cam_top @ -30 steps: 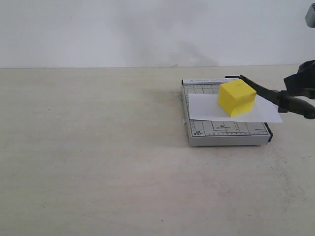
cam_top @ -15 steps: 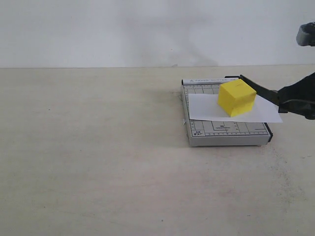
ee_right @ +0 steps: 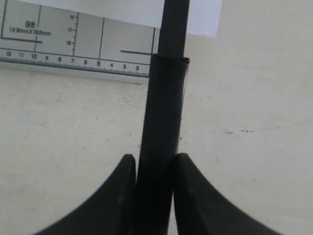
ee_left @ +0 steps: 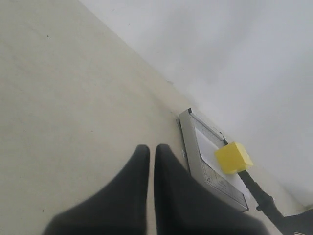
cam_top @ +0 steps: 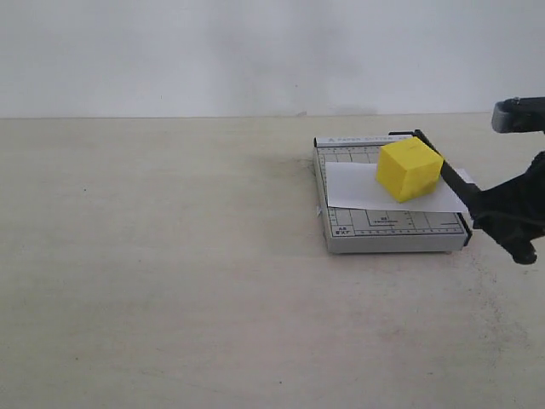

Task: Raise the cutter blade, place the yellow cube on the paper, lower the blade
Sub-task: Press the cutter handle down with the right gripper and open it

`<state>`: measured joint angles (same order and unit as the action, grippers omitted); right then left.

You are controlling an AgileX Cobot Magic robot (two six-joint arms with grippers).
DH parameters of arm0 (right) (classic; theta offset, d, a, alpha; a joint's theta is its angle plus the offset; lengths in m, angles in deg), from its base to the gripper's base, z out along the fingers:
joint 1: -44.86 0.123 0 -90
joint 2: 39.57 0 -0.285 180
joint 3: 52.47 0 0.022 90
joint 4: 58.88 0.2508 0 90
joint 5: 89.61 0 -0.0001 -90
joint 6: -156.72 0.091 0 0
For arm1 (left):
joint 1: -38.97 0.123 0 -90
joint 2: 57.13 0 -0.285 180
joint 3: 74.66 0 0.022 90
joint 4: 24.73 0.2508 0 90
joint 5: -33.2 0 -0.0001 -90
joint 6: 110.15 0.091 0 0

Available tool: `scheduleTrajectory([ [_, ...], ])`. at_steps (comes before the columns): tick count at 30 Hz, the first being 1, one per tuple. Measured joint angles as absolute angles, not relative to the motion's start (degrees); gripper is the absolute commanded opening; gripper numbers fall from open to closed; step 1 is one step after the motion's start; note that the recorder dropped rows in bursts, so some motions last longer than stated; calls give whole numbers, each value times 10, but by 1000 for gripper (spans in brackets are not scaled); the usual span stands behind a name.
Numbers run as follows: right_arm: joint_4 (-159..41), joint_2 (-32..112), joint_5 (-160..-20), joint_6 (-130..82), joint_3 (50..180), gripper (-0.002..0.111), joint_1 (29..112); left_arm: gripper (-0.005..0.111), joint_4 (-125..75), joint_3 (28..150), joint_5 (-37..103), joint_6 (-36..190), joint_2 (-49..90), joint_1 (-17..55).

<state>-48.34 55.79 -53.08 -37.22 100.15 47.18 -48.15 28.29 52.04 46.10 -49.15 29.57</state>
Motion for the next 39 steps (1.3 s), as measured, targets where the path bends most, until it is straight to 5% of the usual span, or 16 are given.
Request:
scheduleTrajectory([
  [20,-462,639,-533,-372,1002,0,467,4,-483,283,520,500,-491,296],
  [27,-461,646,-526,-376,1003,49,467,4,-483,283,520,500,-491,296],
  [39,-476,583,-386,-338,997,53,472,4,-483,283,520,500,-491,296],
])
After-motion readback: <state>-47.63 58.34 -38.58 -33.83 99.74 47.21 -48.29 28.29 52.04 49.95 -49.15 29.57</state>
